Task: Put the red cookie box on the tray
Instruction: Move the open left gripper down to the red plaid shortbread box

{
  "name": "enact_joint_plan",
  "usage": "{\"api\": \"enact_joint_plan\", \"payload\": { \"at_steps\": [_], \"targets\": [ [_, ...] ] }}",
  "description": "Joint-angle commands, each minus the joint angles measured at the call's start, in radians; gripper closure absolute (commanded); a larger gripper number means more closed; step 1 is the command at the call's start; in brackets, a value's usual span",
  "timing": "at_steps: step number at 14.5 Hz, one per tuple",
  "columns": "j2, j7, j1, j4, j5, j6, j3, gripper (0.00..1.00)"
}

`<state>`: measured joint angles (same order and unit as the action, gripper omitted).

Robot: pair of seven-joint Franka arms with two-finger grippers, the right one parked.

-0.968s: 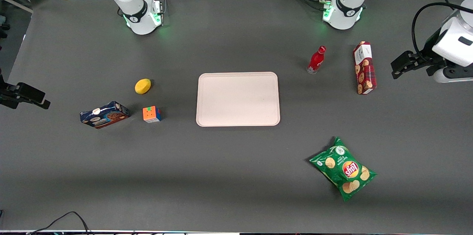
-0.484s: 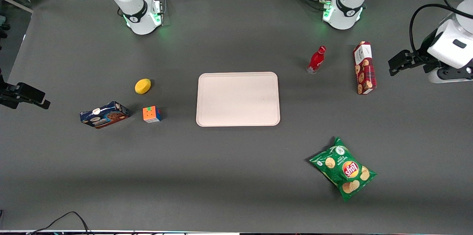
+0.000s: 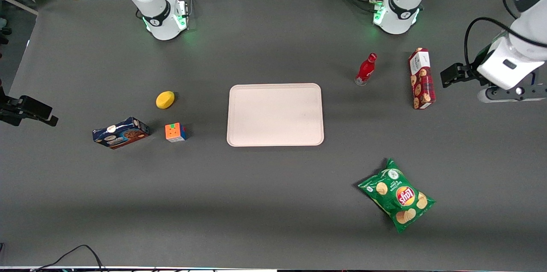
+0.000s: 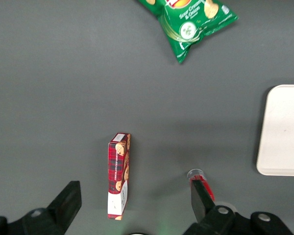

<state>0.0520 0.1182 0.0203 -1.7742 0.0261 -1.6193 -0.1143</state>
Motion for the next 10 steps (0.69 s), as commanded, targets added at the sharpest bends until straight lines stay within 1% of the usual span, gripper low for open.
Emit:
{"api": "enact_joint_plan", "payload": {
  "at_steps": [1, 2, 4, 8, 10],
  "targets": [
    [0.121, -0.058, -0.003, -0.244, 0.008, -0.178, 0.036, 0.00],
    [0.167, -0.069, -0.003, -0.337, 0.008, -0.254, 0.038, 0.00],
    [0.215, -0.092, 0.000, -0.472, 0.008, -0.356, 0.039, 0.00],
    [0.298, -0.123, 0.003, -0.686, 0.008, -0.523, 0.044, 0.00],
    [0.295, -0.228, 0.006, -0.737, 0.008, -0.563, 0.093, 0.00]
  ]
}}
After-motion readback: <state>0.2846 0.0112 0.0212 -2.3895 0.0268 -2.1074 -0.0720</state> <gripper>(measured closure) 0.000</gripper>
